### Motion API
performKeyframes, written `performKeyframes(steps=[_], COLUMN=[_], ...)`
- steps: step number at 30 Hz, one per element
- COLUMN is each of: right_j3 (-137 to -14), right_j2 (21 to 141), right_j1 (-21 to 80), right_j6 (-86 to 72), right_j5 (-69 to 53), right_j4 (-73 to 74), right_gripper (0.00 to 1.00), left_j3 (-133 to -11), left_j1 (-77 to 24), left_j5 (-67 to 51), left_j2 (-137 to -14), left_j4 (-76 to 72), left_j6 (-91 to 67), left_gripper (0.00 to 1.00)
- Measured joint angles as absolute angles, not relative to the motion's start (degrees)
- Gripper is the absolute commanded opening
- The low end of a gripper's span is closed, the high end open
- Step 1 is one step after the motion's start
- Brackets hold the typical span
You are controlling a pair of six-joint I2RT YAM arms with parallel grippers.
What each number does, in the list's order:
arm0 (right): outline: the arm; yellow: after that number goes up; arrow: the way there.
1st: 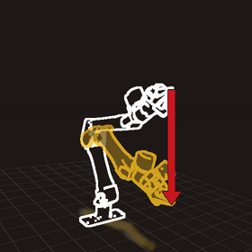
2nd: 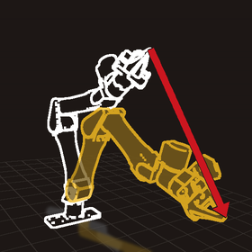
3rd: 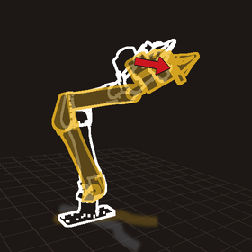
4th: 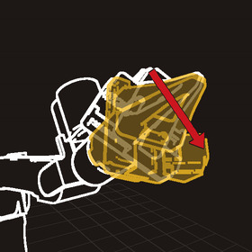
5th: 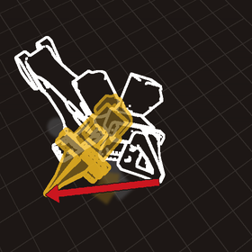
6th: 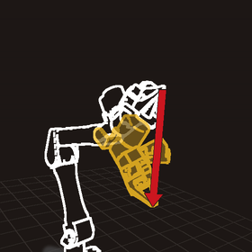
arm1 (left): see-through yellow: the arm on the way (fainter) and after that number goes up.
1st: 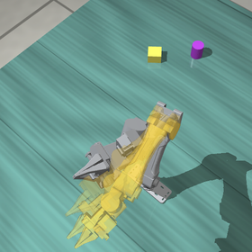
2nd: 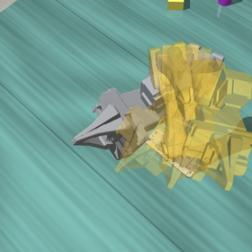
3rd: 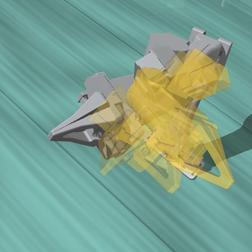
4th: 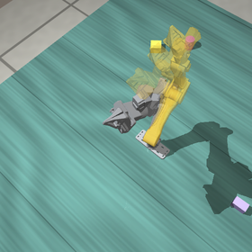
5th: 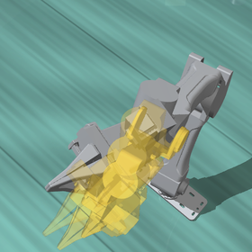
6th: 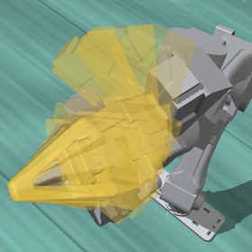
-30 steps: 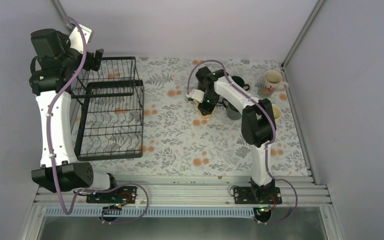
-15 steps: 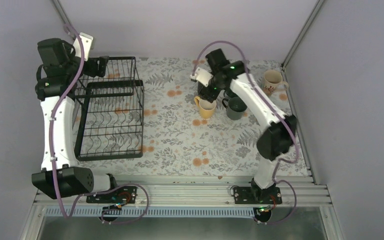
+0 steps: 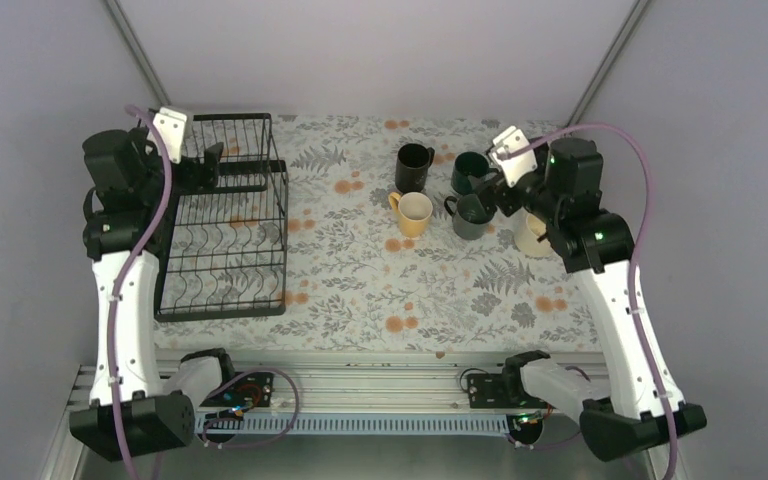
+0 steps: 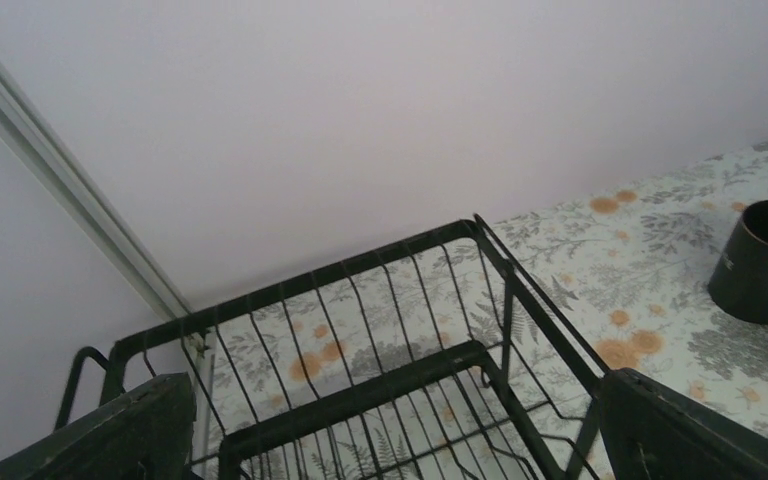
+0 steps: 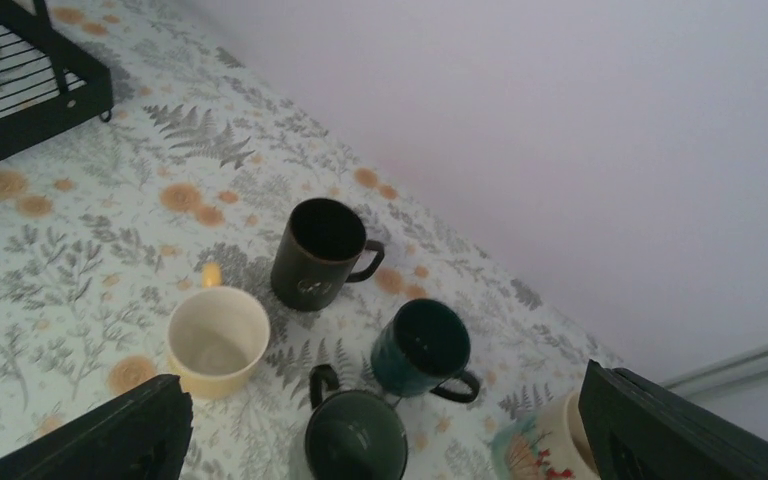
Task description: Unload the cups from the dish rack
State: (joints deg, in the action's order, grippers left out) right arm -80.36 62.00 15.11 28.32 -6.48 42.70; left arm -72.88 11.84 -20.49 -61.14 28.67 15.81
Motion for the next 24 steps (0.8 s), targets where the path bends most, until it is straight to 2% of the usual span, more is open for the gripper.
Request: performKeyframes(steps=[6,24], right_j3=[-74.02,-73.76], right_j2=[57.23,57.74], right_j1=[11.7,9.63], right_j6=[27.27,26.52], right_j5=[-10.55,-15.81], right_j4=[42.0,41.69], right_gripper=[1.0,1.0], left_j3=[-68.12,-67.11], left_j1=[11.84,11.84], left_j5=[-23.09,-24.1], left_j2=[-55.75,-55.27], left_j4=[26.26,24.95], left_j6=[14.02,11.55], left_gripper=[1.0,1.0])
